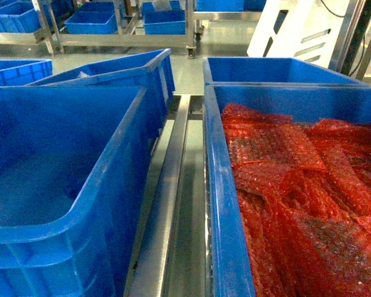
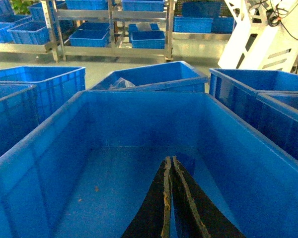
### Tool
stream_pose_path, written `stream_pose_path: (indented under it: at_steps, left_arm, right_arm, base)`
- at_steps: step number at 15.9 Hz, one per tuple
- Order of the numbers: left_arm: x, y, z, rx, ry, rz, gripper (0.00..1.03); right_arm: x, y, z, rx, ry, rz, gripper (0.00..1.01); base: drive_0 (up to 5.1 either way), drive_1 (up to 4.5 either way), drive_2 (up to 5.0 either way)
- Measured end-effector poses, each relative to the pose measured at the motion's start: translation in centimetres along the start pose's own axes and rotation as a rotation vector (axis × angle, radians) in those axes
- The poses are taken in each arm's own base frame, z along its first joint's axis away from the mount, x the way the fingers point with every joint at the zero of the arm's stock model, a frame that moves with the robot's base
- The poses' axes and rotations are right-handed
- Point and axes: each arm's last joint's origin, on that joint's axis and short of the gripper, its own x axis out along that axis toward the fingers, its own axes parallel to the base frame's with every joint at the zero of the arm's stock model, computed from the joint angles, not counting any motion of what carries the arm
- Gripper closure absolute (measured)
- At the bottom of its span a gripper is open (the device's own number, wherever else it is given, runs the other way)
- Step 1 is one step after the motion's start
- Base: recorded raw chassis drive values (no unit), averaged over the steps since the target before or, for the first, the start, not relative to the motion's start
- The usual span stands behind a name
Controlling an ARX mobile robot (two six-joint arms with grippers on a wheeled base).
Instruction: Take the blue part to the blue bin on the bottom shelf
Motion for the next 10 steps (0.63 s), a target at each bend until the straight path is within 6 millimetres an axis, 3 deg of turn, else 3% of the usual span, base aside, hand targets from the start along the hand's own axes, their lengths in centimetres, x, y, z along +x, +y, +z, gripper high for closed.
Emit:
stream_pose_path:
  at_steps: [10]
  left_arm:
    - [-0.63,0.0,-0.02,0.0,-0.002,0.0,1.01]
  right_arm:
    - [0.0,0.0,0.0,0.0,0.0,0.0,0.03]
  base:
    - [0.0,0.0,0.0]
